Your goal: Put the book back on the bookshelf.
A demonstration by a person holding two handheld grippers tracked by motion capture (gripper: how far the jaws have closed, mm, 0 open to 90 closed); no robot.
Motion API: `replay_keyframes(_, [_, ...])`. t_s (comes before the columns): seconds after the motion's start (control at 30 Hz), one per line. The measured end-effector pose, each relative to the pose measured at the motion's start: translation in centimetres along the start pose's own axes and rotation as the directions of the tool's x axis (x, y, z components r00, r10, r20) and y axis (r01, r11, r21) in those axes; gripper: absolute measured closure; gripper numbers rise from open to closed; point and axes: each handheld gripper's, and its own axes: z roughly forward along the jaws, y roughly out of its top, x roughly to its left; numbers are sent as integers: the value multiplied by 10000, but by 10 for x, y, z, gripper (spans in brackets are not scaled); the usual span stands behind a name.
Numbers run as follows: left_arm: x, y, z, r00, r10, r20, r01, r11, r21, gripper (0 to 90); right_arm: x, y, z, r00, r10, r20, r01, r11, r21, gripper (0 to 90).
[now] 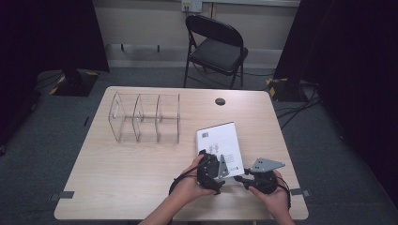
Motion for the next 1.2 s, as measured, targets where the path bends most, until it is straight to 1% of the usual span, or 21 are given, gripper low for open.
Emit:
replay_keyframes(0.03, [-1, 1, 2, 9999, 133, -94, -132, 9998, 179, 6, 1, 1, 0, 10000, -50, 65, 50, 10000, -8, 663])
replay_keyframes(0.07, [-1, 1, 3, 9996, 145, -239, -142, 9998, 131, 3, 1, 2, 0, 9999, -107, 62, 107, 9999, -2, 663])
replay_keyframes(0.17, [0, 2, 3, 9994, 158, -307, -152, 9997, 201, 29, 1, 2, 0, 9999, -77, 82, 77, 10000, 7, 663])
replay_keyframes(0.3, [1, 2, 5, 9986, -228, -479, 228, 9997, -2, 29, 2, 4, 1, 10000, -26, 32, 26, 10000, 13, 663])
replay_keyframes(0.33, [1, 2, 5, 9986, -228, -479, 228, 9997, -2, 24, 2, 4, 1, 10000, -26, 32, 26, 10000, 13, 663])
replay_keyframes(0.37, [2, 2, 4, 9984, 18, -563, -7, 9998, 198, 24, 3, 5, 1, 9999, -112, -80, 112, 9999, -35, 662])
replay_keyframes(0.4, [3, 2, 5, 9983, -2, -590, 13, 9998, 197, 24, 3, 5, 1, 9999, -112, -80, 112, 9999, -35, 662])
replay_keyframes(0.43, [4, 2, 6, 9977, 170, -663, -155, 9996, 224, 24, 4, 5, 1, 9999, -86, -138, 85, 9999, -64, 663])
replay_keyframes(0.57, [7, 1, 3, 9975, -9, -709, 26, 9997, 240, 90, 3, 6, 0, 9998, 50, -184, -53, 9998, -203, 661])
replay_keyframes(0.6, [8, 1, 2, 9973, 156, -725, -135, 9995, 287, 122, 1, 5, 0, 9994, 209, -277, -217, 9994, -286, 661])
replay_keyframes(0.67, [6, 1, 2, 9968, 243, -761, -223, 9994, 278, 142, 0, 4, -1, 9994, 210, -283, -220, 9992, -336, 642])
replay_keyframes(0.7, [3, 1, 2, 9956, 458, -818, -427, 9983, 395, 174, 0, 5, -3, 9991, 329, -277, -343, 9981, -510, 637])
replay_keyframes(0.73, [2, 1, 1, 9941, 633, -884, -604, 9976, 349, 197, -1, 6, -4, 9993, 273, -252, -286, 9982, -519, 636])
replay_keyframes(0.77, [3, 1, 0, 9943, 679, -818, -650, 9972, 375, 215, 0, 6, -4, 9998, 131, -126, -136, 9988, -472, 637])
replay_keyframes(0.83, [3, 1, 1, 9944, 696, -794, -666, 9970, 400, 224, 0, 4, -4, 9998, 97, -155, -104, 9990, -433, 627])
replay_keyframes(0.87, [2, 2, 0, 9941, 717, -811, -680, 9966, 471, 238, -1, 2, -5, 9996, 225, -188, -233, 9987, -458, 587])
replay_keyframes(0.9, [2, 2, 0, 9951, 569, -806, -540, 9978, 378, 242, -3, 0, -5, 9993, 321, -210, -330, 9986, -411, 564])
replay_keyframes(0.97, [4, 2, -1, 9948, 688, -756, -654, 9968, 468, 243, -5, -1, -5, 9985, 487, -257, -494, 9984, -258, 557])
replay_keyframes(1.0, [5, 2, -2, 9952, 675, -702, -639, 9966, 517, 244, -9, -6, -5, 9978, 658, -90, -658, 9978, 13, 553])
replay_keyframes(1.03, [4, 2, -2, 9960, 552, -705, -524, 9978, 402, 245, -10, -8, -4, 9971, 757, -117, -756, 9970, 136, 548])
replay_keyframes(1.2, [4, 3, -3, 9941, 767, -764, -727, 9959, 539, 260, -13, -10, 1, 9960, 895, 65, -896, 9955, 300, 513])
